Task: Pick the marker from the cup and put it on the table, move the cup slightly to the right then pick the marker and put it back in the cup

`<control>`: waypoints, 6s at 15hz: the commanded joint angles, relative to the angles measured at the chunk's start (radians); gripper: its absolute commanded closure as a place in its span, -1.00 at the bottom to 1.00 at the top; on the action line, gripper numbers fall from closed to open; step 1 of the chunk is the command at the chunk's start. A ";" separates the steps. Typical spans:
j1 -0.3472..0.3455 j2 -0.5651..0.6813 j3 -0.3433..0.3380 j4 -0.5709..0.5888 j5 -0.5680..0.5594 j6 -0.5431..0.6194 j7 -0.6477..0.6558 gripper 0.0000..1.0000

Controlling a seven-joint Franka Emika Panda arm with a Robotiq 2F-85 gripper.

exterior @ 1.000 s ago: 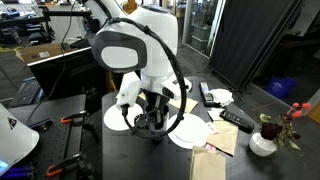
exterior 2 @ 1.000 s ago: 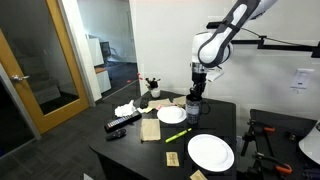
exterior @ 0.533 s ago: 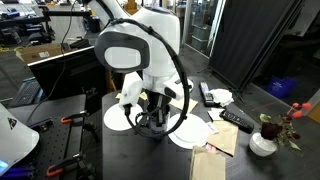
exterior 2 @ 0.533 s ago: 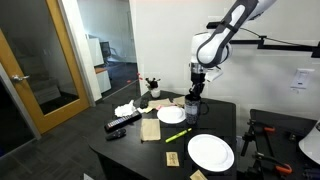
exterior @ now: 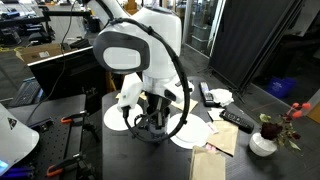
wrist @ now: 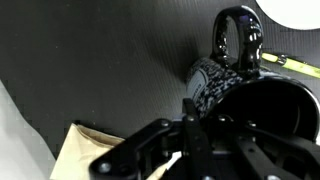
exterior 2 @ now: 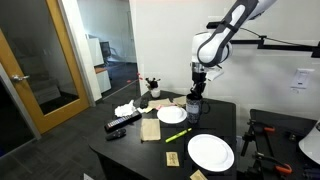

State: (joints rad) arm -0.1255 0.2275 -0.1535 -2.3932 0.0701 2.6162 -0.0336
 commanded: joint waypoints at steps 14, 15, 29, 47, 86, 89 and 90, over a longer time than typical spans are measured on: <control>-0.062 -0.044 -0.089 -0.021 -0.058 -0.041 0.047 0.39; -0.061 -0.046 -0.090 -0.021 -0.062 -0.042 0.050 0.28; -0.052 -0.356 -0.051 -0.051 -0.133 -0.222 0.005 -1.00; 0.204 -0.376 0.022 -0.009 0.141 -0.233 -0.762 -1.00; 0.080 0.297 0.262 0.151 -0.138 0.184 -0.735 -1.00; 0.078 0.326 0.264 0.169 -0.143 0.182 -0.730 -1.00; 0.076 0.334 0.265 0.174 -0.144 0.181 -0.730 -1.00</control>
State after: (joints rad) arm -0.0263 0.5311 0.0937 -2.2510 -0.0370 2.8002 -0.8007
